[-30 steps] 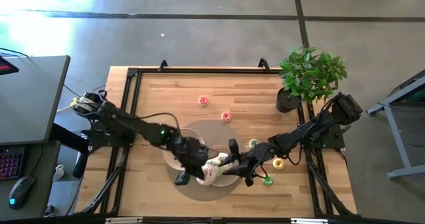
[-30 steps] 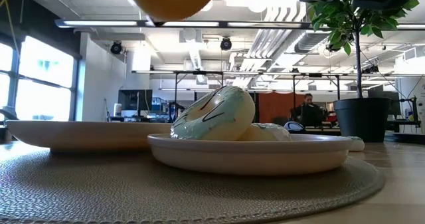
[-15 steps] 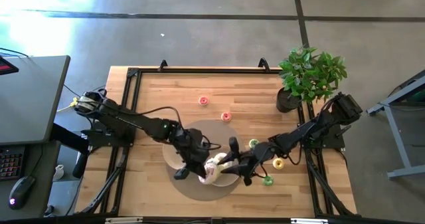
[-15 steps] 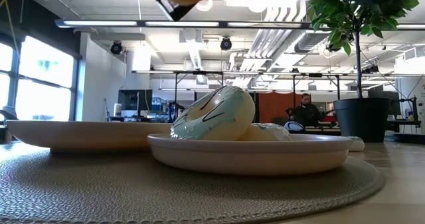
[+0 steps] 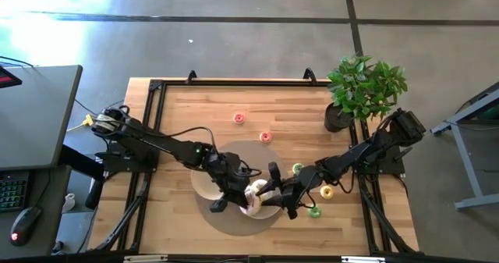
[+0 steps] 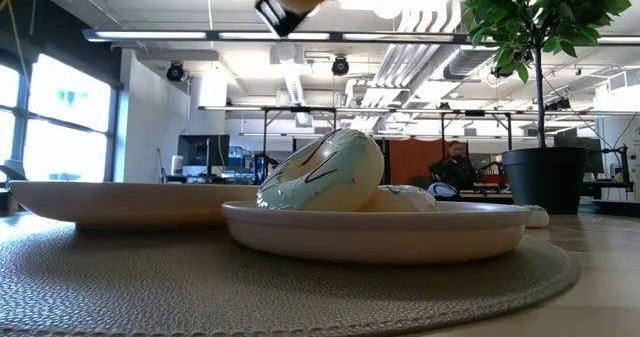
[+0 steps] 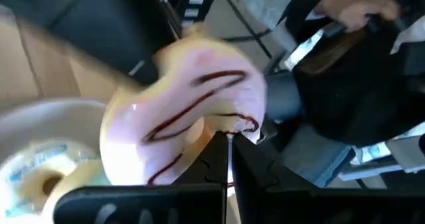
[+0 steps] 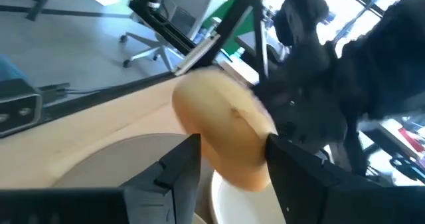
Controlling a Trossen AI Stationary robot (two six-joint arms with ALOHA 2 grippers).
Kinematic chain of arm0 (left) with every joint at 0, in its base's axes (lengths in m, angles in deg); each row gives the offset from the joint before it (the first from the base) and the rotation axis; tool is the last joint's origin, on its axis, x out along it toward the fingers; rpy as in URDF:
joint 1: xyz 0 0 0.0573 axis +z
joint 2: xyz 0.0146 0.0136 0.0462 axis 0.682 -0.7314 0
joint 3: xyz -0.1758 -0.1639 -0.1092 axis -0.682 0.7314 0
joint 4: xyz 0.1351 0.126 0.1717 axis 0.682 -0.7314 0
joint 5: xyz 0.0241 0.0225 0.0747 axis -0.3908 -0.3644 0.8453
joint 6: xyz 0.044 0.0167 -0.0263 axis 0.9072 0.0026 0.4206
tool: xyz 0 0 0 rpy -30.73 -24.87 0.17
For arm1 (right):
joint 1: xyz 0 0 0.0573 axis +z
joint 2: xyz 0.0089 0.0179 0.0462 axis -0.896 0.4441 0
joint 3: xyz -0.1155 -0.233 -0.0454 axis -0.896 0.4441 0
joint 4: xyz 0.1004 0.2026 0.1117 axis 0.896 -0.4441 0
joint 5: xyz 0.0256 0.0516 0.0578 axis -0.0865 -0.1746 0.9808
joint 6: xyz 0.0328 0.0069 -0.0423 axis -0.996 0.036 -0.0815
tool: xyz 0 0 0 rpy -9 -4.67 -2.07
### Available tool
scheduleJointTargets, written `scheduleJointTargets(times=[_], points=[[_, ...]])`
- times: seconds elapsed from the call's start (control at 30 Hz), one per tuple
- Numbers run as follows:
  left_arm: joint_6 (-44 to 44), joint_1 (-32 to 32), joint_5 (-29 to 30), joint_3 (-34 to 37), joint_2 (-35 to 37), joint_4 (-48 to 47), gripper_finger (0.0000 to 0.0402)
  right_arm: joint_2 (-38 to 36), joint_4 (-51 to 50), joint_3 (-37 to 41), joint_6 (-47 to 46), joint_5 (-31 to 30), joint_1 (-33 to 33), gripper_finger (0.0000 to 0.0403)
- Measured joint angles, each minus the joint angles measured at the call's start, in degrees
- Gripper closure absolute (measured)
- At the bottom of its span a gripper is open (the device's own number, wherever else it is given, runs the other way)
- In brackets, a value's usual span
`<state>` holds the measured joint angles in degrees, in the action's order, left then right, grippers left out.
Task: Pick & Place donuts
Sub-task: Put the large purple donut on the bottom white plate
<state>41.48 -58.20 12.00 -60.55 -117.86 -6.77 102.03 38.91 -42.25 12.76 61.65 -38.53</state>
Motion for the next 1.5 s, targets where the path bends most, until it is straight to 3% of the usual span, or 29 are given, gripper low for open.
scheduleJointTargets(times=[0.1,0.27,0.5,0.93,1.03,1.33,1.5], points=[[-0.21,0.37,-3.52,0.22,-0.77,0.51,0.0401,0.00,0.16,0.00,-0.01,-0.03,0.00,0.0238],[-0.42,0.20,-6.31,0.02,-1.14,0.48,0.0401,0.00,-0.58,0.00,0.00,-5.84,0.04,0.0237],[-0.23,0.75,-6.64,0.04,-1.12,0.63,0.0401,0.00,-0.58,0.00,-1.53,1.06,0.02,0.0231],[0.18,2.54,-6.32,0.04,-1.12,0.83,0.0401,0.00,-0.85,-0.02,-2.32,0.61,0.00,0.0197],[0.68,2.47,-3.79,0.07,-1.12,1.46,0.0401,0.00,-1.70,-0.02,-1.41,0.23,0.00,0.0198],[1.31,2.47,-1.40,0.11,-1.12,1.33,0.0401,0.00,-4.97,-0.02,0.12,-2.78,0.02,0.0271],[1.31,2.45,4.01,0.13,-1.12,-1.34,0.0381,0.00,-8.48,-0.04,0.44,-3.18,-0.04,0.0324]])
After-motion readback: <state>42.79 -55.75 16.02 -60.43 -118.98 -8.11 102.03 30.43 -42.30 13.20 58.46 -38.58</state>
